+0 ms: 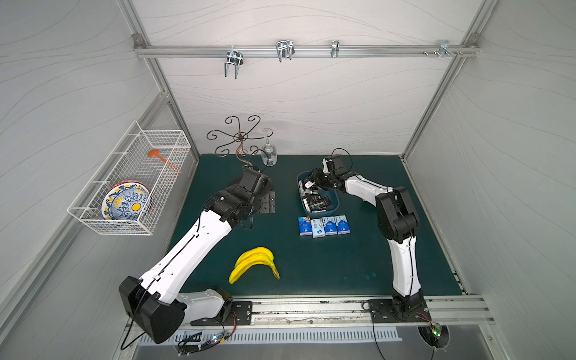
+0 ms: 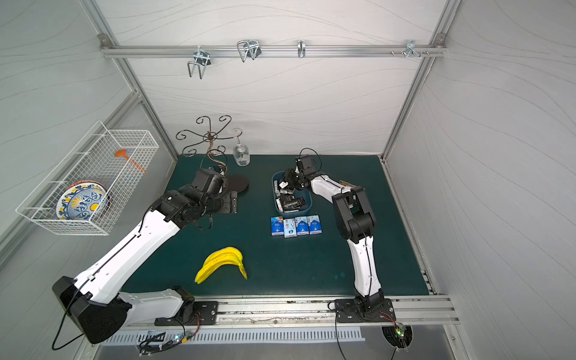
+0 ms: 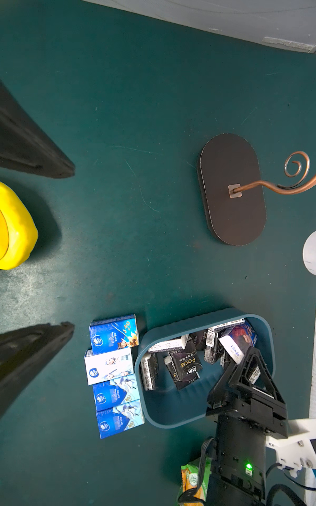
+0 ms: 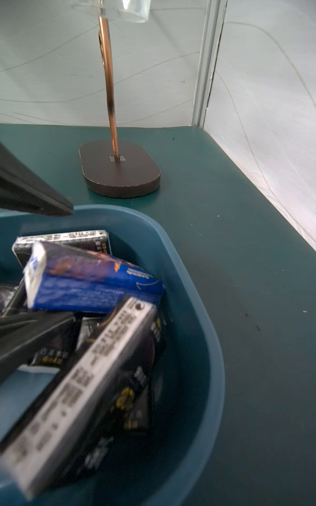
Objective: Take the pocket tissues out of the storage box
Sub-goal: Pick up the pocket tissues from the storage box.
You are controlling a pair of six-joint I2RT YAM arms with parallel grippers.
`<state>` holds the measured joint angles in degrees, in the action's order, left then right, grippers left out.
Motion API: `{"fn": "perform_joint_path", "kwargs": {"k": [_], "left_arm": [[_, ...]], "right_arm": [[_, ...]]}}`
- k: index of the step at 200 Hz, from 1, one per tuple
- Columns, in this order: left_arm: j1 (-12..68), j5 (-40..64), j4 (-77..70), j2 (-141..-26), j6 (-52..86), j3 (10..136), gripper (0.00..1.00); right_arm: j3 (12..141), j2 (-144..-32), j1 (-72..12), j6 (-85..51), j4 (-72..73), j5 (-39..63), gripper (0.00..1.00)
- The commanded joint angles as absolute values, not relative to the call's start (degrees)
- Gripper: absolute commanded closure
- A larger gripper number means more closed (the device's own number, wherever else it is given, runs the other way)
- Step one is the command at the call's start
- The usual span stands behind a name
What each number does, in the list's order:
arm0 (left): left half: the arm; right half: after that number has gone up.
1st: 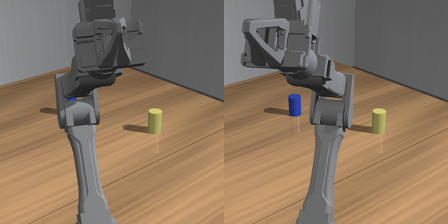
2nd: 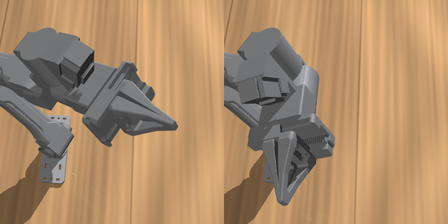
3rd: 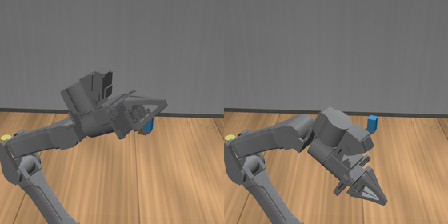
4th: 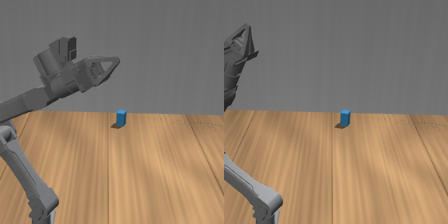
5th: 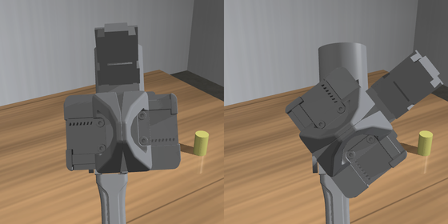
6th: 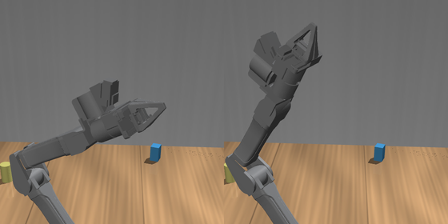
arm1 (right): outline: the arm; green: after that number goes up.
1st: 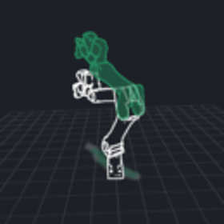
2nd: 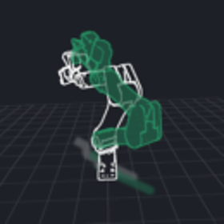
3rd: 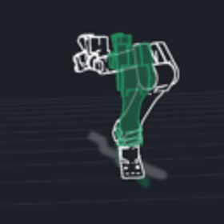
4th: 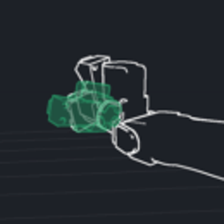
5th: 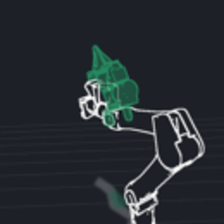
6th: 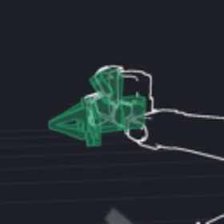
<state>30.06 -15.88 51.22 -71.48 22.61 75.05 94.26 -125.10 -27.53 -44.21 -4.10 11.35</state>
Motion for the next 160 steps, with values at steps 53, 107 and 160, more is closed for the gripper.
{"fn": "perform_joint_path", "kwargs": {"k": [53, 107, 160], "left_arm": [[30.1, -17.6, 51.2, -69.7, 20.9, 75.1, 0.13], [30.1, -17.6, 51.2, -69.3, 21.1, 74.9, 0.13], [30.1, -17.5, 51.0, -69.1, 21.2, 75.1, 0.13]], "right_arm": [[99.2, -129.3, -28.5, -45.7, -8.7, 11.4, 0.47], [98.6, -129.4, -27.6, -46.3, -9.5, 12.4, 0.66], [92.2, -119.7, -27.4, -45.2, -4.3, 15.6, 0.72]]}}
